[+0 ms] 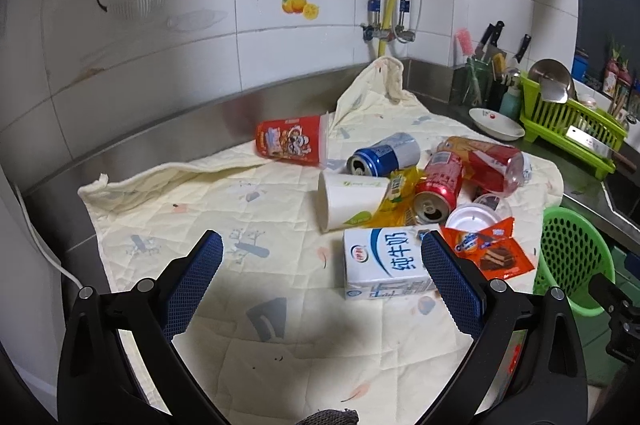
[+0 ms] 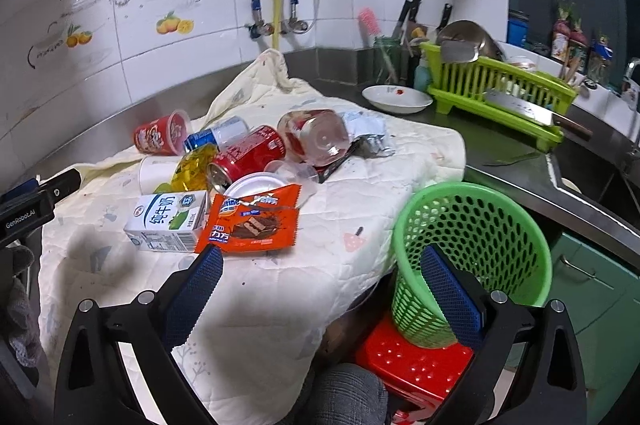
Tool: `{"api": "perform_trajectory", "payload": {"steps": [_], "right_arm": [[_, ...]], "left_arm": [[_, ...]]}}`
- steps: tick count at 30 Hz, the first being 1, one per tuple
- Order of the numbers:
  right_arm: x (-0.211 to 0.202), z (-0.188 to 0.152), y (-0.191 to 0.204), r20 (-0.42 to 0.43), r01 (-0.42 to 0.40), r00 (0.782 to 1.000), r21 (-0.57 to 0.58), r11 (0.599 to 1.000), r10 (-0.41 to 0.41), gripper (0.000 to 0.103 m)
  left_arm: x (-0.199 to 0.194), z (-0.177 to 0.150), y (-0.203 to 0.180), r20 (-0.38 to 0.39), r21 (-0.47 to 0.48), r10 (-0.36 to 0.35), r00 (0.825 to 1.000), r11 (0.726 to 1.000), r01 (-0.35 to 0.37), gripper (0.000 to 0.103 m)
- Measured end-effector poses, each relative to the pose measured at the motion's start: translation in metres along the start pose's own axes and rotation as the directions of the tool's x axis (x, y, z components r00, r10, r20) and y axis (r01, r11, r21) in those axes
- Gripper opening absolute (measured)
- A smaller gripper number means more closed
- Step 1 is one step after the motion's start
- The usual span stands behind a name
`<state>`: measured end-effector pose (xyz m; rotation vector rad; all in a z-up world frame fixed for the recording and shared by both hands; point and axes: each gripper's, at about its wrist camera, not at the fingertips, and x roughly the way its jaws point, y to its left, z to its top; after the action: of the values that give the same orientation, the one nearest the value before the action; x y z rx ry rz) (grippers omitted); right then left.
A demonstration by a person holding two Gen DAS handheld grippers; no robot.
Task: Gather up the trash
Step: 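Grasp the white milk carton with the left tool while the right tool grasps the orange wrapper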
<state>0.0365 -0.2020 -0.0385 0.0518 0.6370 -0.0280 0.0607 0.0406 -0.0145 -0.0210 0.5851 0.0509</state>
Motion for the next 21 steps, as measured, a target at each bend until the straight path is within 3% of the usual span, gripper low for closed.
{"api": "perform_trajectory", "payload": {"steps": [4, 7, 14, 18, 21], "right_arm": [[0.017, 0.002, 0.004, -0.037, -0.047, 0.998, 0.006, 0.999, 0.047, 0.095], [0.031, 0.001, 0.007, -0.069, -0.075, 0.995, 0.011, 0.997, 0.076, 0.086], [0.064, 0.0, 0.017, -0.132, -0.119, 0.984, 0.027, 0.992, 0.122, 0.079], [0.078, 0.0, 0.015, -0.161, -0.156, 0.973, 0.065, 0.986, 0.164, 0.076], [0.087, 0.001, 0.016, -0.177, -0.186, 0.964, 0.088, 0.979, 0.199, 0.066]], "left_arm": [[0.011, -0.005, 0.004, -0.022, 0.03, -0.005, 1.0, 1.0, 0.006, 0.098], [0.017, -0.008, 0.005, -0.039, 0.05, -0.026, 0.999, 0.998, 0.027, 0.098], [0.033, -0.008, 0.004, -0.069, 0.093, -0.076, 0.995, 0.992, 0.082, 0.098], [0.039, -0.007, -0.003, -0.068, 0.143, -0.122, 0.99, 0.981, 0.13, 0.097], [0.043, -0.007, -0.01, -0.084, 0.19, -0.176, 0.981, 0.963, 0.189, 0.097]]}}
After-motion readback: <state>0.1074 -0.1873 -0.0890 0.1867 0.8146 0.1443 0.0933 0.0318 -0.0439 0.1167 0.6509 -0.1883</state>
